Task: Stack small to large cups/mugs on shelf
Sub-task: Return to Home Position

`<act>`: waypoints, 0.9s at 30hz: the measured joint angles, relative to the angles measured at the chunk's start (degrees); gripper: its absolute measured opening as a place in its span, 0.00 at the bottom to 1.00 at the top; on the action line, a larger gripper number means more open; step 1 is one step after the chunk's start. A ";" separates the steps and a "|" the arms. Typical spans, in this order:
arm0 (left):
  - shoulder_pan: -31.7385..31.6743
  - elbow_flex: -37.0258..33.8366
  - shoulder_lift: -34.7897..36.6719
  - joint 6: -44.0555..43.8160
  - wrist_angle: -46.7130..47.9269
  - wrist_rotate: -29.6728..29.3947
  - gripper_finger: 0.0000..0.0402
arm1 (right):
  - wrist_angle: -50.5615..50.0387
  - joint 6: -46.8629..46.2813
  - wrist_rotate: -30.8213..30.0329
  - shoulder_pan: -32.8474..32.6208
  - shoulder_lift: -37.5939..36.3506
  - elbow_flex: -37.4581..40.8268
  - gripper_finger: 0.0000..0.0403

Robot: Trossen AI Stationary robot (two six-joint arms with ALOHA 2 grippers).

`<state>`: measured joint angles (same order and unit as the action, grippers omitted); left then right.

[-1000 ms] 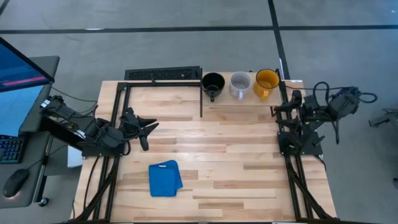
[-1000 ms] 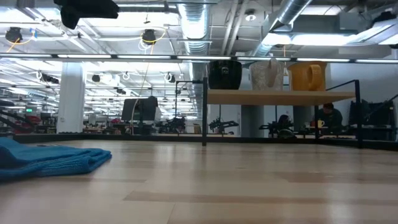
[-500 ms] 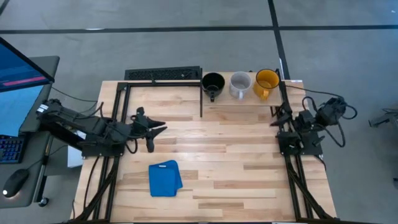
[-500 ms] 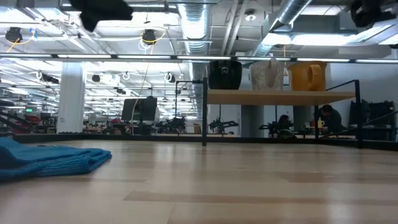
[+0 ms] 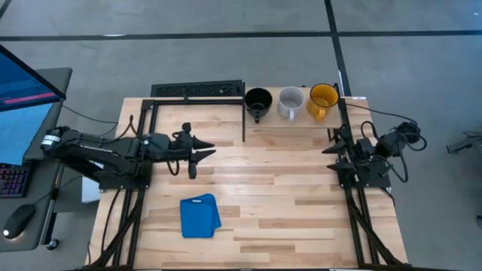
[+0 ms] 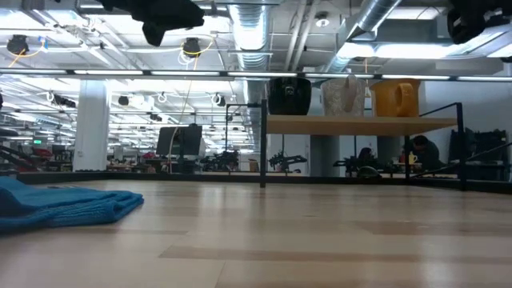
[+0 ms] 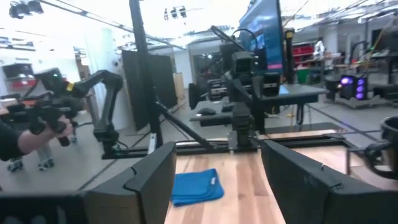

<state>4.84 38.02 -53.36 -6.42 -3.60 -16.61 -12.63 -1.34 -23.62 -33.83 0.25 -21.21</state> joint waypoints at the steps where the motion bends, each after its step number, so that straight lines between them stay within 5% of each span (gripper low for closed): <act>1: -0.36 0.00 0.04 0.49 -0.55 0.16 0.20 | 0.03 0.27 -0.01 0.49 0.00 0.00 0.65; 10: -3.66 -0.93 0.28 1.22 -1.20 -0.11 0.20 | -0.49 3.01 -0.23 6.35 0.07 0.34 0.65; 19: -5.15 -16.29 9.24 -1.65 -19.63 -0.40 0.20 | 3.96 2.74 1.41 14.07 0.07 5.59 0.65; 27: -9.37 -21.07 16.09 -1.89 -16.35 -0.67 0.20 | 10.13 0.27 8.37 21.93 -0.11 10.41 0.65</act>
<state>-4.54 16.95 -37.27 -8.31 -19.95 -17.28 -2.50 -1.07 -15.25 -11.90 0.14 -10.80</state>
